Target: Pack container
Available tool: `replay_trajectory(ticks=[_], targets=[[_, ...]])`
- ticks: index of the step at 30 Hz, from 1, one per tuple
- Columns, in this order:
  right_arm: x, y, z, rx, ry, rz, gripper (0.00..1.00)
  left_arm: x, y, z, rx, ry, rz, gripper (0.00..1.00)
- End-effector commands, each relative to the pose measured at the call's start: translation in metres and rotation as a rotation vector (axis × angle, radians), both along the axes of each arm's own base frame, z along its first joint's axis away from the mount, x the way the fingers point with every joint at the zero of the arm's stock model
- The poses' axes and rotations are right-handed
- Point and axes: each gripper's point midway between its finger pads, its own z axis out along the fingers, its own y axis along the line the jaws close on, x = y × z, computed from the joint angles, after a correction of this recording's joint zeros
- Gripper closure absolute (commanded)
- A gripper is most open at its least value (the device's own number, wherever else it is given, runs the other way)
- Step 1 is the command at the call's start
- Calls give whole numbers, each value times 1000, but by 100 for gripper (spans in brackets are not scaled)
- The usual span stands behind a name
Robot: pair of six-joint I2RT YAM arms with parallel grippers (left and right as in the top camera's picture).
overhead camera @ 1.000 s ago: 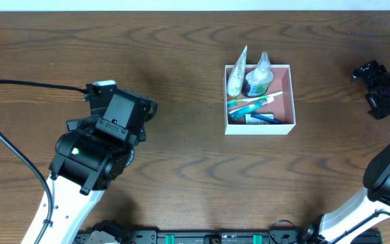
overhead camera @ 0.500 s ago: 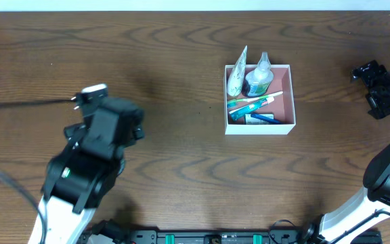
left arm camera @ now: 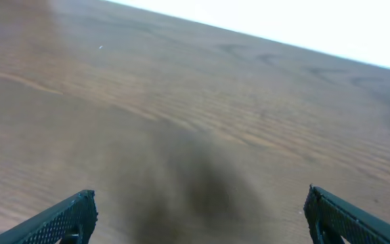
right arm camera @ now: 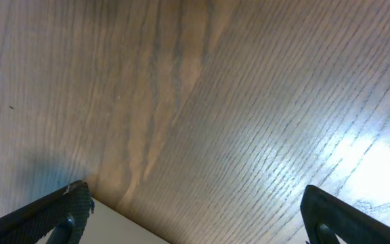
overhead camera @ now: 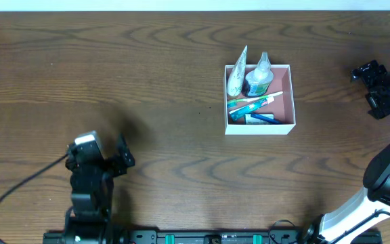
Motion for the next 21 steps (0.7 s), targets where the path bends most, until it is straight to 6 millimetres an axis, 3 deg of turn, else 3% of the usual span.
replay_trajectory(ticks=[1,7,10,21], targets=[[-1,-2,0,3,-1,-15,1,-4,-1,3,19,-77,-25,2],[-1,-2,0,3,0,-15,1,-8,4,2,32,-153,-14,2],[-1,-2,0,3,-1,-15,1,-7,-4,4,94,-182,-87,2],[-1,-2,0,3,-1,-15,1,2,3,4,84,-276,-51,2]])
